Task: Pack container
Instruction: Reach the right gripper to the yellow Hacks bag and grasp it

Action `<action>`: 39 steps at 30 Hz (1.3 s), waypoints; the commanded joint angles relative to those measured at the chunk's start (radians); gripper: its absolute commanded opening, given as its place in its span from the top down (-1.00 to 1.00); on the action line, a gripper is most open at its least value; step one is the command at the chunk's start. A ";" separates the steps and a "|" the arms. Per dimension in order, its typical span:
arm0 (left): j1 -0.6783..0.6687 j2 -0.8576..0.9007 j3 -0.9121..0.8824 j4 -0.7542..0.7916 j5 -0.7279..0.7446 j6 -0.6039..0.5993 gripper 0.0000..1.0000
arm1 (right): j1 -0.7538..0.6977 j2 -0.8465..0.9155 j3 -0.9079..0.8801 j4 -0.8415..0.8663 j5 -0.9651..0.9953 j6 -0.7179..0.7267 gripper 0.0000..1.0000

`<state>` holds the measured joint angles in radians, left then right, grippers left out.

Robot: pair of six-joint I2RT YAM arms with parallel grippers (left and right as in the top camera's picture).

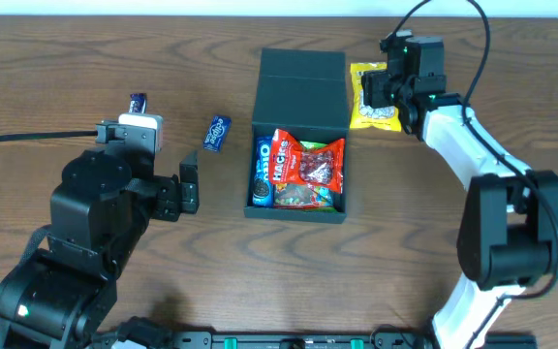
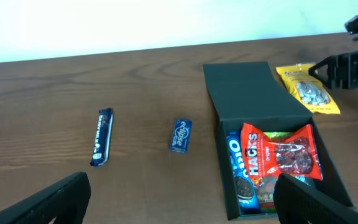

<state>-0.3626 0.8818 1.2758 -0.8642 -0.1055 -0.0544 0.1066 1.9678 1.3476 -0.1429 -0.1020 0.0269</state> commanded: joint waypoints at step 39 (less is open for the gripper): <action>0.004 -0.001 0.010 0.001 -0.010 0.007 -0.91 | -0.016 0.163 0.013 0.043 0.049 0.118 0.97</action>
<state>-0.3626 0.8818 1.2758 -0.8642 -0.1055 -0.0544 0.0944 2.1311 1.3800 -0.0715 -0.0631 0.1287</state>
